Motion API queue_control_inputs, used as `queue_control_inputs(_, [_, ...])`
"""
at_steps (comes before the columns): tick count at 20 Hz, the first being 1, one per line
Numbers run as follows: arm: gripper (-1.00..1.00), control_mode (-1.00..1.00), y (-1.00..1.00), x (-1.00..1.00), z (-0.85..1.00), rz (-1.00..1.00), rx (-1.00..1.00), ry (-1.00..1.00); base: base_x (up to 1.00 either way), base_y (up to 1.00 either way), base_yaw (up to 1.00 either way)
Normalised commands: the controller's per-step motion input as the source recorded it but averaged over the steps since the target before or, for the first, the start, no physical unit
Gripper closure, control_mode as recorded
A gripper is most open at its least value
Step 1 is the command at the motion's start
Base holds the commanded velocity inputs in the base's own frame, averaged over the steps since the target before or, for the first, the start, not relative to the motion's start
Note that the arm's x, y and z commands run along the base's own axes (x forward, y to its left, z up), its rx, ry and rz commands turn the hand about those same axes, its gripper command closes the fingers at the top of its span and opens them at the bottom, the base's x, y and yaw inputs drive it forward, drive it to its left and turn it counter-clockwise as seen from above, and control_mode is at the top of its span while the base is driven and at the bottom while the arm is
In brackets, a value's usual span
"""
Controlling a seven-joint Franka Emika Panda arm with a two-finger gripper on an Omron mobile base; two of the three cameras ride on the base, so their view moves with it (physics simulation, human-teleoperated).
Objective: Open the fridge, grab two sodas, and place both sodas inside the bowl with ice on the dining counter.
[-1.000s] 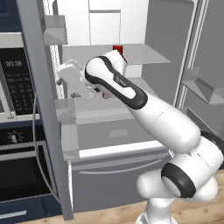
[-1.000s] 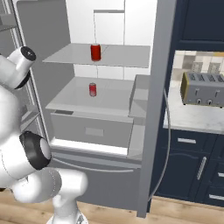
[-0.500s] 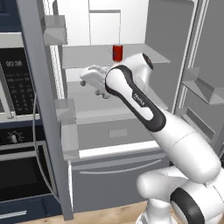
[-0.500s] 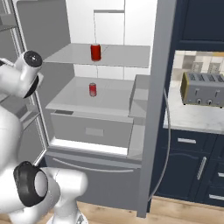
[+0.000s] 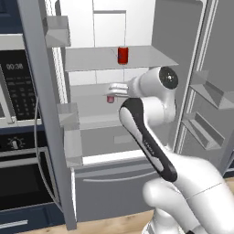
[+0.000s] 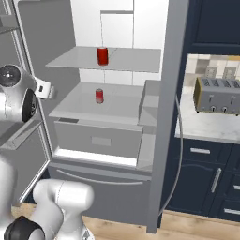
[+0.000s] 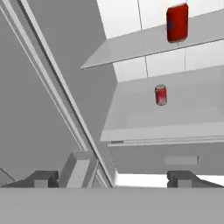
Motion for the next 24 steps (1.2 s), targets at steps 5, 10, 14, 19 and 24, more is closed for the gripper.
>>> queue_control_inputs(5, [-1.0, -1.0, -1.0, -0.38, -0.15, -0.16, -0.24, -0.21, 0.0, 0.0, 0.0])
queue_control_inputs(10, [-1.0, -1.0, -0.95, -0.43, -0.22, -0.12, -0.16, -0.13, 0.0, 0.0, 0.0])
queue_control_inputs(14, [-1.0, -1.0, -0.63, -0.43, -0.3, -0.07, -0.02, 0.0, 0.0, 0.0, 0.0])
queue_control_inputs(19, [-1.0, -1.0, 0.04, -0.03, -0.16, 0.0, -0.06, 0.01, 0.0, 0.0, 0.0])
queue_control_inputs(24, [-1.0, -1.0, 0.02, 0.04, -0.03, 0.0, -0.04, 0.01, 0.0, 0.0, 0.0])
